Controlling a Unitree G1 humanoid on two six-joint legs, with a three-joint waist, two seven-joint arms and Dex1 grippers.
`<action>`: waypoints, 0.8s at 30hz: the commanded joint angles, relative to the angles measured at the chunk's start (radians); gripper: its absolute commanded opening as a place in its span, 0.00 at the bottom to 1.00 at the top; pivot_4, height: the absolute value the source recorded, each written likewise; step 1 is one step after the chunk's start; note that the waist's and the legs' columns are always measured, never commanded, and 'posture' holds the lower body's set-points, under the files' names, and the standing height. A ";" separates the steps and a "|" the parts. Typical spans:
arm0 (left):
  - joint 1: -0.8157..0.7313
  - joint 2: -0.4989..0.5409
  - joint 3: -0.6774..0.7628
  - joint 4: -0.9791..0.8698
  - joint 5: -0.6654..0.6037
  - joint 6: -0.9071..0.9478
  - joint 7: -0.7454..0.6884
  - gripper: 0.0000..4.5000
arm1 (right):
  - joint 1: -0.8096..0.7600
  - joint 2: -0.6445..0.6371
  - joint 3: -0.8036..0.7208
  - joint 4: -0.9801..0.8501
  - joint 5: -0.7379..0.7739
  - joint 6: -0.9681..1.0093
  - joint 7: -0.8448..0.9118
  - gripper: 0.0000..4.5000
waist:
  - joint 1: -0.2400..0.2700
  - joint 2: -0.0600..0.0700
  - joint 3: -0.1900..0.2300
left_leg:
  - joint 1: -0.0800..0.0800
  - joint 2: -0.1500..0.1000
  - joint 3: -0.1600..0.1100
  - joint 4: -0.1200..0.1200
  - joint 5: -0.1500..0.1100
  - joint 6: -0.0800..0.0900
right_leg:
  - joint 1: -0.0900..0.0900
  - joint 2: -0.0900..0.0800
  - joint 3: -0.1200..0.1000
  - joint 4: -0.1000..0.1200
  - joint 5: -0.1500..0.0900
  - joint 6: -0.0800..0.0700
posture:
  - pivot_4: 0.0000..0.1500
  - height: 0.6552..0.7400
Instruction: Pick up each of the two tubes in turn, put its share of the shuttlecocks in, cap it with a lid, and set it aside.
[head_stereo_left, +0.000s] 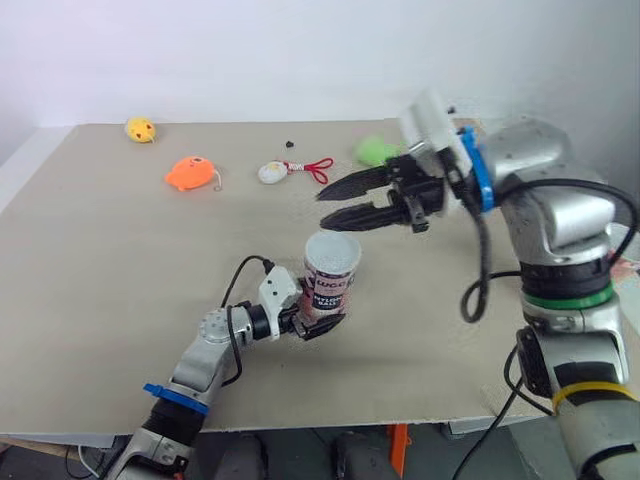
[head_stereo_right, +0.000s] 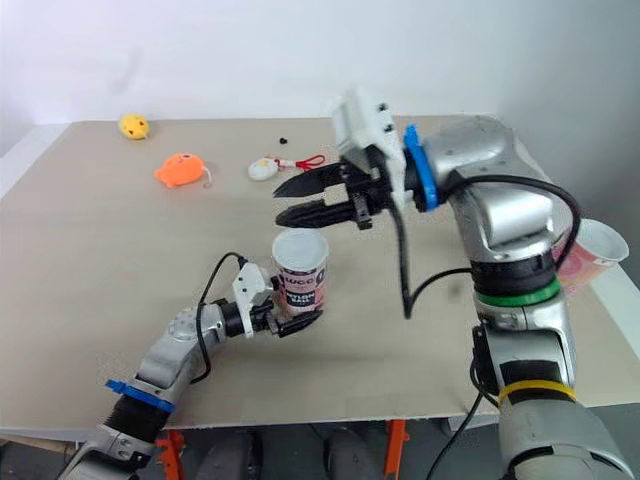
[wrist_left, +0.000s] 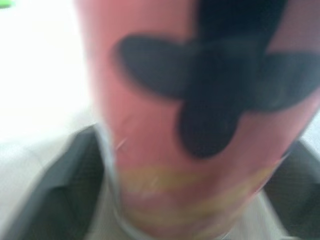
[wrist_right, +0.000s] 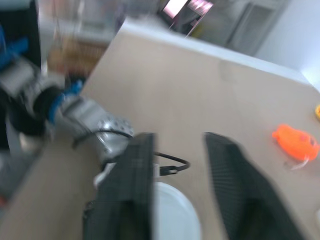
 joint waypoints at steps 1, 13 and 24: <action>0.018 0.066 0.010 -0.048 -0.032 0.073 -0.059 1.00 | 0.090 -0.044 -0.124 -0.111 0.090 0.090 -0.108 0.85 | -0.001 0.000 0.000 | -0.001 0.000 0.000 -0.001 0.000 0.000 | -0.002 0.000 0.000 0.000 0.000 0.000 | 1.00 1.00; -0.035 0.348 0.147 -0.067 -0.196 0.196 -0.300 1.00 | 0.624 -0.082 -0.004 -0.287 -0.052 -0.105 -0.303 0.99 | -0.003 -0.004 0.006 | -0.008 0.003 0.000 -0.001 0.000 0.001 | -0.010 0.003 -0.001 0.000 -0.002 0.001 | 1.00 1.00; -0.074 0.314 0.055 -0.126 -0.207 0.269 -0.333 1.00 | 0.667 0.173 0.163 -0.052 -0.244 -0.386 -0.505 0.99 | 0.000 -0.007 0.011 | -0.013 0.001 -0.001 0.003 -0.001 0.000 | -0.011 0.001 -0.001 0.000 -0.002 0.004 | 1.00 1.00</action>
